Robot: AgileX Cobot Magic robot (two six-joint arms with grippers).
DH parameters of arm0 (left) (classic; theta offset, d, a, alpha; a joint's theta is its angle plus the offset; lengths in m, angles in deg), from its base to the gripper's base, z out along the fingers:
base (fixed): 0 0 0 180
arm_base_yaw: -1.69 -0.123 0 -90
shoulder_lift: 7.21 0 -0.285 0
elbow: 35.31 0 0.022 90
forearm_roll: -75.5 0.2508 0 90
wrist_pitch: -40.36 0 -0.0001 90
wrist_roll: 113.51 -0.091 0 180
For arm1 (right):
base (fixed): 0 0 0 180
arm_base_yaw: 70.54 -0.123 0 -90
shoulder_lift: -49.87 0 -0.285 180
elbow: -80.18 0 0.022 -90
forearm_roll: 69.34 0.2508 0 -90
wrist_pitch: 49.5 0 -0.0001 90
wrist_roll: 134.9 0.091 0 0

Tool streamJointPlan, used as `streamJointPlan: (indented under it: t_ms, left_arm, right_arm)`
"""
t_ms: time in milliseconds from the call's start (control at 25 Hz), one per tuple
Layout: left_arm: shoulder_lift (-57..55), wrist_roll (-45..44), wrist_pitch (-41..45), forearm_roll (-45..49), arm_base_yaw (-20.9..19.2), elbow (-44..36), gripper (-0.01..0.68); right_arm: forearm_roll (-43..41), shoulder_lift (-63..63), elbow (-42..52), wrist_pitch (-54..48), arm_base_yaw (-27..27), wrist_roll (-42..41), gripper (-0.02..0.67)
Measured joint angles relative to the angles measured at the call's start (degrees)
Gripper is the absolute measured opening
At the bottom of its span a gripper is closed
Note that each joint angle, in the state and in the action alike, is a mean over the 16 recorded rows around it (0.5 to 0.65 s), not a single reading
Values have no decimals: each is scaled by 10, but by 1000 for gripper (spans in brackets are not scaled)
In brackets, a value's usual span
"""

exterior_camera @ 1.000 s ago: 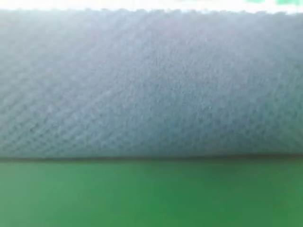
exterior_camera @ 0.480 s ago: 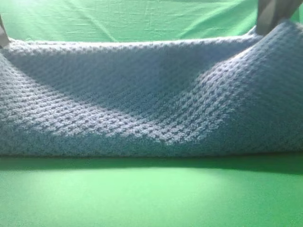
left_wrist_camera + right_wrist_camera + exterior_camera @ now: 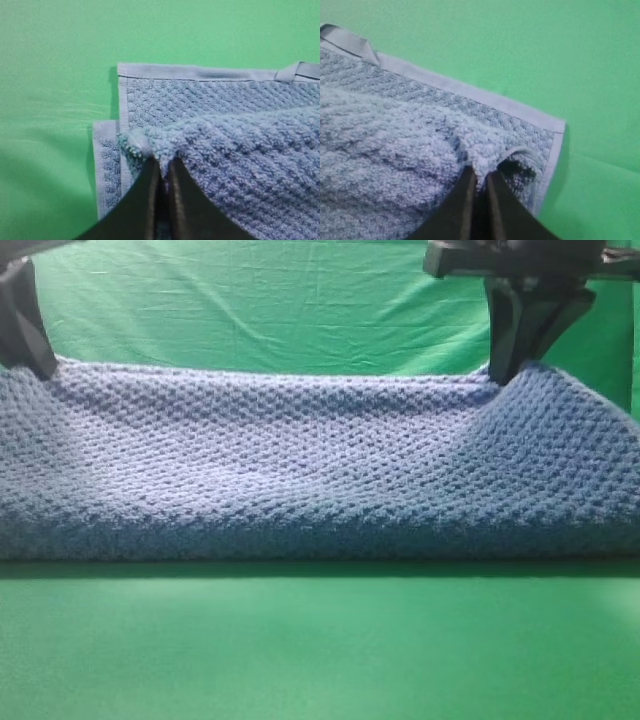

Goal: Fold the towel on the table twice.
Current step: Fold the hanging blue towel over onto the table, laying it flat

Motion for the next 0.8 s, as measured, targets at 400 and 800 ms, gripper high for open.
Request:
streamJointPlan:
  t_ms: [400,800]
  left_arm:
    - [-67,-21,-48,0,0,6,148]
    - [-48,-69,64,6,-1,78,470]
  right_arm:
    - [-4,-58,-1,94,12,-3,122]
    - [-7,4,-1,79,13,-4,462]
